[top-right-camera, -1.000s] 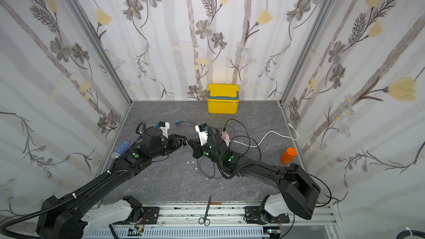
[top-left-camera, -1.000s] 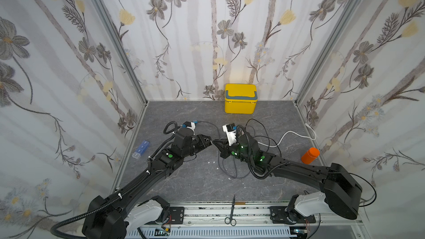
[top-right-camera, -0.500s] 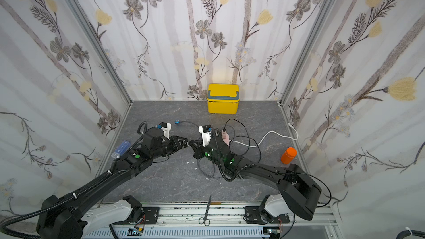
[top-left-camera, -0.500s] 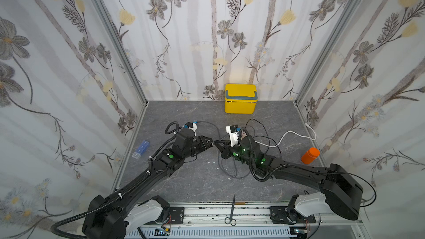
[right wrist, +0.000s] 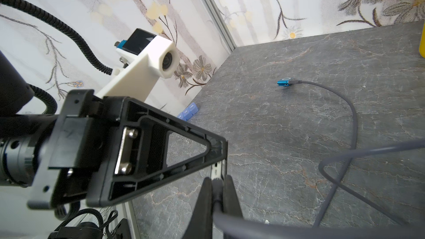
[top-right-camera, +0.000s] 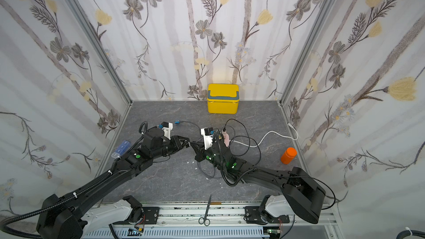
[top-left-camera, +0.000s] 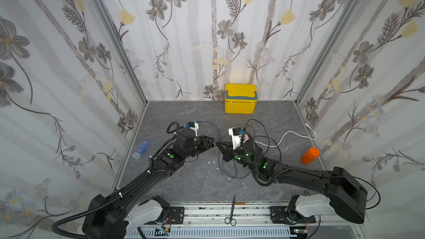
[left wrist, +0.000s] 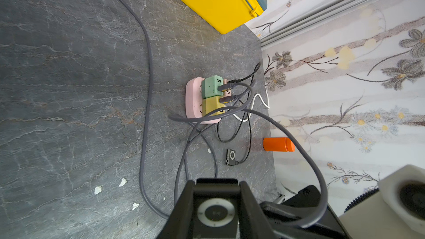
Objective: Charge mp3
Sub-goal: Insert the charging cable into the MP3 player.
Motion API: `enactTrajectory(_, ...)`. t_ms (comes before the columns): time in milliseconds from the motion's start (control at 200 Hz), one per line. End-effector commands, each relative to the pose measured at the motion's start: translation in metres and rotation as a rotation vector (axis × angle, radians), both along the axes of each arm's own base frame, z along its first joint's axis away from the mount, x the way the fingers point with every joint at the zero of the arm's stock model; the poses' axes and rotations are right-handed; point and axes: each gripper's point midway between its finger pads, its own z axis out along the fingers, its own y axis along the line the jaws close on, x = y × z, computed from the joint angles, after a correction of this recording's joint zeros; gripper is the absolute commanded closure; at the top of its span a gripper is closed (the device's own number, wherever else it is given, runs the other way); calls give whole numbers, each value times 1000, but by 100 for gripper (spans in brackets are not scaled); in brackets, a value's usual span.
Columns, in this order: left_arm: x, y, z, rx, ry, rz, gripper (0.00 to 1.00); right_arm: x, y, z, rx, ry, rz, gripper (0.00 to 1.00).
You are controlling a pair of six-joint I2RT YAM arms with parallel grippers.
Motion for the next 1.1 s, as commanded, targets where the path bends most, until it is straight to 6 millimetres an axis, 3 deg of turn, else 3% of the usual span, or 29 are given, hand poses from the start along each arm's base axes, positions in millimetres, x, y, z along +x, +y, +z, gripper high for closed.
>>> enactTrajectory(0,-12,-40,128,-348,-372,-205,83,-15,-9,-57,-207,112,15,100)
enactTrajectory(200,-14,-40,128,-355,-364,-205,83,-8,-18,-53,-182,111,-54,100)
enactTrajectory(714,-16,-45,138,-372,-383,-232,83,-34,11,-61,-182,112,173,100)
enactTrajectory(1099,-11,-49,149,-394,-421,-228,83,-33,6,-67,-161,146,140,100)
